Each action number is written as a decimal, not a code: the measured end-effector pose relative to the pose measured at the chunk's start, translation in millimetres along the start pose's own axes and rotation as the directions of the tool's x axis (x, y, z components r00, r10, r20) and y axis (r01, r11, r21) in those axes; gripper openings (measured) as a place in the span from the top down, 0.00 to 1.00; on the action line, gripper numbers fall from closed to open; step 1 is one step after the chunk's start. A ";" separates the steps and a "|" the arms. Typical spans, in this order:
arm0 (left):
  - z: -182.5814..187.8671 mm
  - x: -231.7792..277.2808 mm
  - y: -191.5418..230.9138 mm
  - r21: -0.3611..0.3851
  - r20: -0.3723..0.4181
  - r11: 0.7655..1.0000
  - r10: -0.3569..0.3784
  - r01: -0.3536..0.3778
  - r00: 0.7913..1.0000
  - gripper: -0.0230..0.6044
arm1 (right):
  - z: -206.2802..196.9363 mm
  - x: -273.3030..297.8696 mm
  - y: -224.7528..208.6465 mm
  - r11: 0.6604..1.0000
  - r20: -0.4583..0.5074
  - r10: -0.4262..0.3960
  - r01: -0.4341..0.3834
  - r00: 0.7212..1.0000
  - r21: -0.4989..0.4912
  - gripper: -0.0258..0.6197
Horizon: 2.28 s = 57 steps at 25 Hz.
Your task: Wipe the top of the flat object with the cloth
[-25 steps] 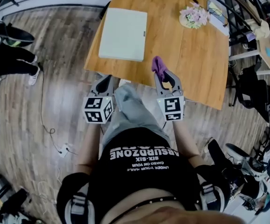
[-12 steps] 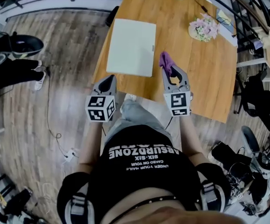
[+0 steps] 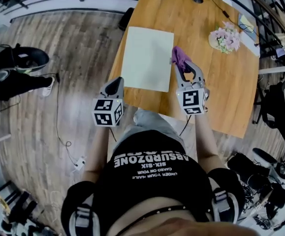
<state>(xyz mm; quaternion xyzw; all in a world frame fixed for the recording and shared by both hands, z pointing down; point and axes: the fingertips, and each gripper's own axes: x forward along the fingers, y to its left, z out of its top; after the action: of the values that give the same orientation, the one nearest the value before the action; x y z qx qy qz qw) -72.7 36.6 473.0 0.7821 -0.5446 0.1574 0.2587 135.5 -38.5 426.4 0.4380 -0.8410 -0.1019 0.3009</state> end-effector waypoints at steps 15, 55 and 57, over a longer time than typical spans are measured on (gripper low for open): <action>2.1 67.1 26.5 0.012 -0.077 1.000 -0.017 0.018 0.997 0.94 | -26.3 108.5 -27.9 0.983 -0.096 0.032 -0.049 0.995 -0.176 0.80; -49.7 152.2 36.9 0.072 -0.252 0.995 -0.050 0.071 0.967 0.94 | -89.8 221.5 -10.7 0.943 -0.250 0.222 -0.273 0.943 -0.192 0.80; -47.9 151.5 36.9 0.070 -0.250 0.995 -0.047 0.066 0.967 0.94 | -89.8 221.8 -9.7 0.949 -0.245 0.209 -0.257 0.947 -0.182 0.80</action>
<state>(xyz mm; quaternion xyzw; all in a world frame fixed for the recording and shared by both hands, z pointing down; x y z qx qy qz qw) -51.3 -62.6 600.8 0.7810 -0.4790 0.2675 0.2984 99.0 -213.0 586.3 0.3091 -0.8323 -0.1047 0.4482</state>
